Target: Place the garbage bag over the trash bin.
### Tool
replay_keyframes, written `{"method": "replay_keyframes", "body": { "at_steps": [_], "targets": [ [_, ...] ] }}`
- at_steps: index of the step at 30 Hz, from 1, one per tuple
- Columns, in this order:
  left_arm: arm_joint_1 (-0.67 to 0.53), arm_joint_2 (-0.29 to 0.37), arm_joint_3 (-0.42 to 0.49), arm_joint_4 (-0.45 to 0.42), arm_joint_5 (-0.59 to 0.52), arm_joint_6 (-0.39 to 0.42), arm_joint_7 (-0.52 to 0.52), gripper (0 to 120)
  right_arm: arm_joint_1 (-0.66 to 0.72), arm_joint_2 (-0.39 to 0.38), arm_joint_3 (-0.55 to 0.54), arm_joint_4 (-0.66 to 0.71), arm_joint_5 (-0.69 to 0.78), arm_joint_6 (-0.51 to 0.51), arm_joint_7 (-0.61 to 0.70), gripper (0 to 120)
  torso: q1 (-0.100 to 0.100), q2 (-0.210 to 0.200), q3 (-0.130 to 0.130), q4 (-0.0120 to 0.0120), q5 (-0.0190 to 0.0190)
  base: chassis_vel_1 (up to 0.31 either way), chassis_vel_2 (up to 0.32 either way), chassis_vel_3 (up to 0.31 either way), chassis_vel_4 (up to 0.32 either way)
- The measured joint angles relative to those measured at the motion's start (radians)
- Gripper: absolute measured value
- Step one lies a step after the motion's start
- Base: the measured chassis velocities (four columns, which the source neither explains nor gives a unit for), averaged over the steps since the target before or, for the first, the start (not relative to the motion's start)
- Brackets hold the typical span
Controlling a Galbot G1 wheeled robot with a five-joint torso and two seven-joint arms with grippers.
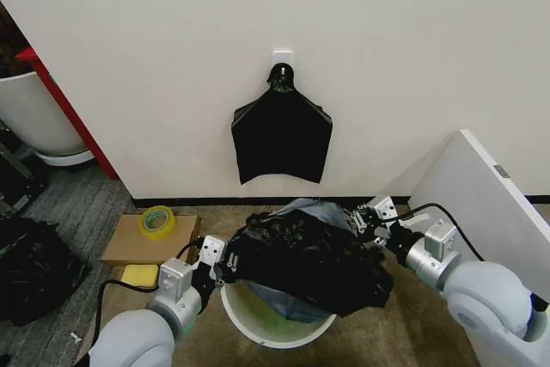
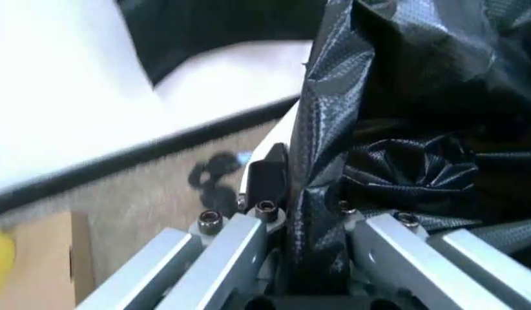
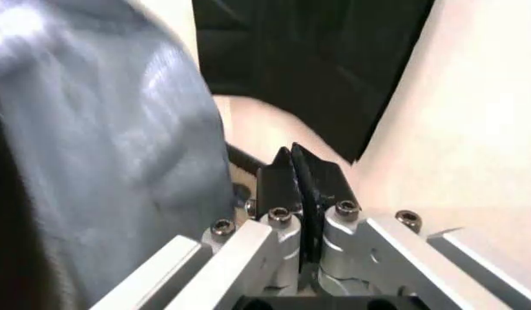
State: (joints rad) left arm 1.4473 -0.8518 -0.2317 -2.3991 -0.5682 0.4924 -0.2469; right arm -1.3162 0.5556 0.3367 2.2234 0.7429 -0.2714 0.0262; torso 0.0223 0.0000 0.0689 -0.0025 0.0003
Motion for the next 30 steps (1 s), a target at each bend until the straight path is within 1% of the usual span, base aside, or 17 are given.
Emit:
{"method": "replay_keyframes", "body": {
  "at_steps": [3,6,7,8,10,11,12,13,14,15,18,19,20,22,23,26,30],
  "targets": [
    [0.001,0.001,0.001,0.006,0.047,-0.042,0.036,0,-0.007,-0.009,-0.004,-0.022,-0.001,0.002,-0.032,0,0.0,0.0,0.0,-0.0001,-0.0001,0.0,0.0,0.0,0.0],
    [0.004,0.0,0.001,0.006,0.056,-0.051,0.044,0,-0.009,-0.005,-0.004,-0.031,-0.011,0.007,-0.034,0,0.0,0.0,0.0,0.0,-0.0003,0.0,0.0,0.0,0.0],
    [0.008,-0.006,0.001,0.008,0.036,-0.05,0.032,0,-0.001,0.018,0.009,-0.038,-0.003,0.009,0.012,0,0.0,0.0,0.0,0.0001,0.0001,0.0,0.0,0.0,0.0],
    [0.008,-0.006,0.001,0.008,0.036,-0.05,0.032,0,-0.001,0.018,0.009,-0.038,-0.003,0.009,0.012,0,0.0,0.0,0.0,0.0001,0.0001,0.0,0.0,0.0,0.0],
    [0.004,-0.022,-0.002,0.021,-0.024,-0.036,-0.02,0,-0.002,0.046,0.064,-0.049,0.033,0.006,0.057,1,0.0,0.0,0.0,0.0003,-0.0002,0.0,0.0,0.0,0.0],
    [-0.003,-0.031,-0.006,0.027,-0.068,-0.021,-0.05,0,-0.014,0.059,0.1,-0.051,0.051,0.004,0.075,5,0.0,0.0,0.0,0.0003,-0.0001,0.0,0.0,0.0,0.0],
    [-0.004,-0.033,-0.007,0.028,-0.076,-0.019,-0.055,0,-0.017,0.061,0.106,-0.051,0.054,0.004,0.078,7,0.0,0.0,0.0,0.0003,-0.0001,0.0,0.0,0.0,0.0],
    [-0.011,-0.044,-0.015,0.032,-0.142,0.001,-0.093,0,-0.037,0.072,0.148,-0.049,0.072,0.003,0.089,10,0.0,0.0,0.0,-0.0002,-0.0002,0.0,0.0,0.0,0.0],
    [-0.013,-0.056,-0.027,0.034,-0.191,0.014,-0.124,0,-0.047,0.077,0.169,-0.04,0.077,0.007,0.089,19,0.0,0.0,0.0,-0.0007,-0.0002,0.0,0.0,0.0,0.0],
    [-0.013,-0.056,-0.027,0.034,-0.191,0.014,-0.124,0,-0.047,0.077,0.169,-0.04,0.077,0.007,0.089,19,0.0,0.0,0.0,-0.0007,-0.0002,0.0,0.0,0.0,0.0],
    [-0.016,-0.076,-0.048,0.04,-0.271,0.033,-0.179,0,-0.067,0.081,0.19,0.009,0.065,0.036,0.059,28,0.0,0.0,0.0,0.0,0.0,0.0,0.0,0.0,0.0],
    [-0.022,-0.081,-0.051,0.044,-0.309,0.041,-0.2,0,-0.083,0.082,0.193,0.048,0.049,0.052,0.038,33,0.0,0.0,0.0,0.0004,-0.0004,0.0,0.0,0.0,0.0],
    [-0.024,-0.082,-0.051,0.045,-0.323,0.045,-0.207,0,-0.089,0.083,0.193,0.062,0.044,0.056,0.031,36,0.0,0.0,0.0,0.0004,-0.0004,0.0,0.0,0.0,0.0],
    [-0.041,-0.087,-0.051,0.056,-0.4,0.064,-0.245,0,-0.133,0.088,0.185,0.149,0.008,0.075,-0.016,47,0.0,0.0,0.0,0.0002,-0.0004,0.0,0.0,0.0,0.0],
    [-0.041,-0.087,-0.051,0.056,-0.4,0.064,-0.245,0,-0.133,0.088,0.185,0.149,0.008,0.075,-0.016,47,0.0,0.0,0.0,0.0002,-0.0004,0.0,0.0,0.0,0.0],
    [-0.059,-0.087,-0.047,0.079,-0.459,0.082,-0.276,0,-0.184,0.095,0.165,0.222,-0.051,0.089,-0.074,56,0.0,0.0,0.0,-0.0002,-0.0003,0.0,0.0,0.0,0.0],
    [-0.075,-0.082,-0.045,0.1,-0.496,0.1,-0.3,0,-0.263,0.08,0.125,0.28,-0.164,0.092,-0.187,77,0.0,0.0,0.0,0.0001,-0.0003,0.0,0.0,0.0,0.0]
  ]
}}
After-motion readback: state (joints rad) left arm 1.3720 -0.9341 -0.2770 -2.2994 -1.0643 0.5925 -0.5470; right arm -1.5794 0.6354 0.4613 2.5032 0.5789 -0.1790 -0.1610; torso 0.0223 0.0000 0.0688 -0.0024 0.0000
